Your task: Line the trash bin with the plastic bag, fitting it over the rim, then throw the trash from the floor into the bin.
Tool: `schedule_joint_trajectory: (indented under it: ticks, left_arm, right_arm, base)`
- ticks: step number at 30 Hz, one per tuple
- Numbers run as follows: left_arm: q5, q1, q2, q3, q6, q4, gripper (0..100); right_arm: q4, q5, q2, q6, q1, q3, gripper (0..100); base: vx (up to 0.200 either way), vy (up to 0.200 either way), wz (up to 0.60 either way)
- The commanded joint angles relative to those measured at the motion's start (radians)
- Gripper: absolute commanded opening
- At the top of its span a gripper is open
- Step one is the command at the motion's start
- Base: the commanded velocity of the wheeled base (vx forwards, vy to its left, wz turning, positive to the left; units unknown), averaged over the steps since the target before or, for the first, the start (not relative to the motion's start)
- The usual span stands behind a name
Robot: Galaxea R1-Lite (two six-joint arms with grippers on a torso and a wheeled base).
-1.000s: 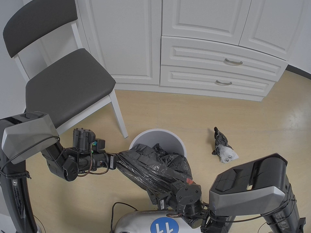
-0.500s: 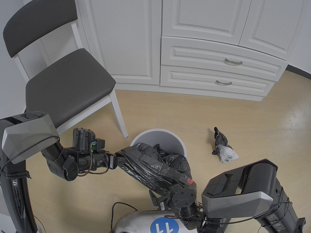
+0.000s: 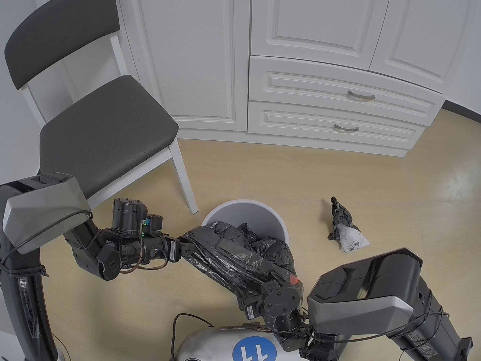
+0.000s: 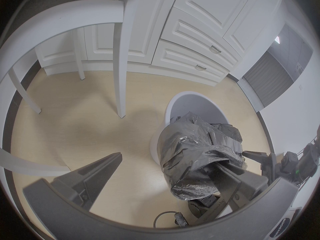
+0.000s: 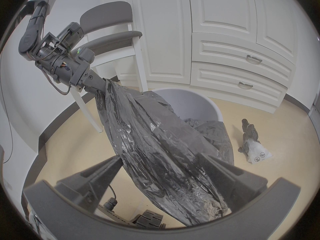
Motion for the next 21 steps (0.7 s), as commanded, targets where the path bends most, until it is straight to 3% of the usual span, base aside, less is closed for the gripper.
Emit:
schedule_joint_trajectory:
  ticks: [1,12,16,21]
  left_arm:
    - [0.000,0.001,0.003,-0.001,0.001,0.000,100]
    - [0.000,0.002,-0.011,0.003,0.001,0.000,100]
    - [-0.003,0.008,-0.046,0.009,-0.004,0.000,100]
    - [-0.003,0.005,-0.046,0.012,-0.004,0.000,100]
  right_arm:
    - [-0.018,0.000,-0.024,0.001,-0.011,-0.001,0]
    - [-0.018,0.002,-0.090,0.004,-0.079,-0.081,0]
    - [-0.009,0.028,-0.070,-0.053,-0.142,-0.279,0]
    - [0.183,0.082,-0.004,-0.091,-0.211,-0.575,0]
  base:
    - [0.000,0.000,0.00]
    - [0.000,0.000,0.00]
    - [0.000,0.000,0.00]
    - [0.000,0.000,0.00]
